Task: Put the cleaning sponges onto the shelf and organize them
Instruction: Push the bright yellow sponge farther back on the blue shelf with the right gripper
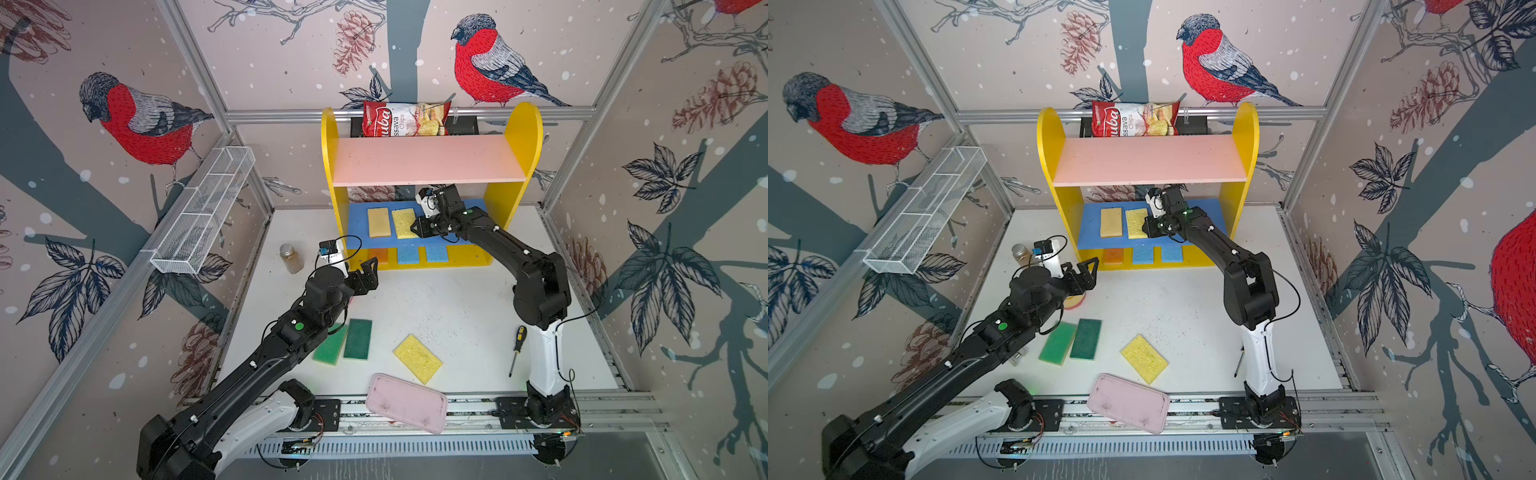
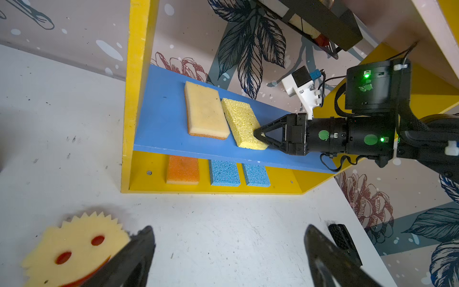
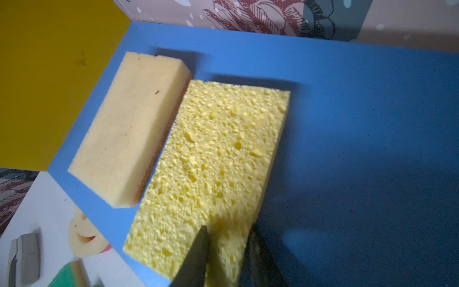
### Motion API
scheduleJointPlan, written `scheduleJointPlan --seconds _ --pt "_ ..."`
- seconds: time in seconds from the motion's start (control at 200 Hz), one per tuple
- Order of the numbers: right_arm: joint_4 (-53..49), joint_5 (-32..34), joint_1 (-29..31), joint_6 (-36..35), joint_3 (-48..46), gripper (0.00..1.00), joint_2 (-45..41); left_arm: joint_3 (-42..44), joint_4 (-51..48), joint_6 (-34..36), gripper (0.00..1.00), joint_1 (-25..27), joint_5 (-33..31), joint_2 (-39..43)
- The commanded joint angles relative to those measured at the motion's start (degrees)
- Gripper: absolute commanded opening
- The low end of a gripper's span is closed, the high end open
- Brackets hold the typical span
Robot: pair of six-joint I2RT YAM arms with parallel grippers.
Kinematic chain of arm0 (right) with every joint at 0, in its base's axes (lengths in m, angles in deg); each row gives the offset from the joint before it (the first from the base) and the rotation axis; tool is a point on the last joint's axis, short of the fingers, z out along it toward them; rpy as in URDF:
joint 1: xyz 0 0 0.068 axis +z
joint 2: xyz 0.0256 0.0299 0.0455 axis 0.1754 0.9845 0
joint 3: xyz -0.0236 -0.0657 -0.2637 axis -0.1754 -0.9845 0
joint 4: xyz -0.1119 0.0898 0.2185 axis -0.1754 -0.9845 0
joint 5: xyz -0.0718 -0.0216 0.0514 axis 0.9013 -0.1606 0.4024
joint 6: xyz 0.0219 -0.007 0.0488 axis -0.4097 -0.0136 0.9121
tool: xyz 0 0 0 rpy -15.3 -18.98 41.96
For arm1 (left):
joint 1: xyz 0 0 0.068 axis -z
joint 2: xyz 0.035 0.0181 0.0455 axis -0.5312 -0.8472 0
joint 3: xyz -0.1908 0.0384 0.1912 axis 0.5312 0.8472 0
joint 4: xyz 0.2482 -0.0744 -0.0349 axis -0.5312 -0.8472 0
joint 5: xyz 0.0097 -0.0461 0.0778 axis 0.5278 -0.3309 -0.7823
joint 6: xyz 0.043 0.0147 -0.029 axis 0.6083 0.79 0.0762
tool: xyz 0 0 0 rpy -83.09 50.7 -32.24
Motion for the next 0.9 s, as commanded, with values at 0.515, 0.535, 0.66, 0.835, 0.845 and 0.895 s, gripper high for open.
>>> scheduleJointPlan --seconds 0.515,0.535,0.66,0.835,0.845,0.895 --pt "1.83 -0.73 -3.58 5.67 -9.51 0.19 -5.57 -0.26 2.56 -0.52 0.92 -0.18 0.73 -0.45" --pt "1.85 -0.71 -3.44 5.83 -9.60 0.21 -5.60 -0.29 2.61 -0.54 0.93 -0.17 0.93 -0.54" --pt "2.77 -0.62 -2.83 6.31 -10.19 0.42 -6.34 -0.47 2.47 -0.58 0.93 -0.15 1.08 -0.74" --pt "2.72 0.47 -3.01 6.04 -10.05 0.46 -7.20 -0.55 2.31 -0.37 0.93 -0.15 0.69 -0.34" --pt "2.69 0.51 -3.03 6.05 -10.06 0.46 -7.23 -0.56 2.34 -0.39 0.93 -0.15 0.65 -0.31" --pt "2.60 0.61 -3.20 5.89 -9.97 0.46 -7.24 -0.62 2.31 -0.34 0.93 -0.18 0.57 -0.22"
